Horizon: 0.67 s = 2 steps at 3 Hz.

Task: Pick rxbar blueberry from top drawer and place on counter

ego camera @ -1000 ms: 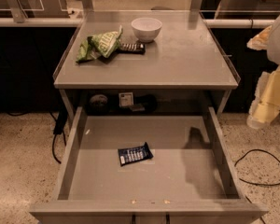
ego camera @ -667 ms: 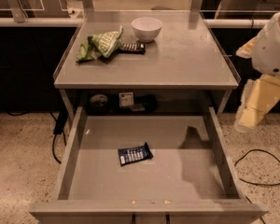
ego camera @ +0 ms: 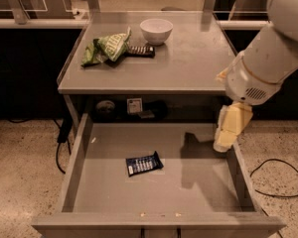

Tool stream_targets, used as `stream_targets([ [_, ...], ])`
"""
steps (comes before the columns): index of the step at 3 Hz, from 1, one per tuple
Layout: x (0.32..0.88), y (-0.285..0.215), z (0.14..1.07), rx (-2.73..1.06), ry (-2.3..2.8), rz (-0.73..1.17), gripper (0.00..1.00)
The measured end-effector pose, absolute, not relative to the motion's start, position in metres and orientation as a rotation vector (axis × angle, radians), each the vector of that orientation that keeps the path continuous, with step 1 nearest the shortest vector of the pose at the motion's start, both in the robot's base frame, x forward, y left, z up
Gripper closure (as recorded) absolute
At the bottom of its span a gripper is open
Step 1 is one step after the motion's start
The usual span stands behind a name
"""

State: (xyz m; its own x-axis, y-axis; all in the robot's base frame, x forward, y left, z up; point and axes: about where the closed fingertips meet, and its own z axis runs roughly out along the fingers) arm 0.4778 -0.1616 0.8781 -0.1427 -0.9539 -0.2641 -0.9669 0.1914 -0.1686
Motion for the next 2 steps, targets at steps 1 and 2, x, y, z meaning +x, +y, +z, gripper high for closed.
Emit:
stream_targets([
  [1,0.477,-0.137,0.844,-1.905,2.110,0.112,0.00],
  [2,0.467,-0.110,0.813,-1.973,2.055,0.146,0.00],
])
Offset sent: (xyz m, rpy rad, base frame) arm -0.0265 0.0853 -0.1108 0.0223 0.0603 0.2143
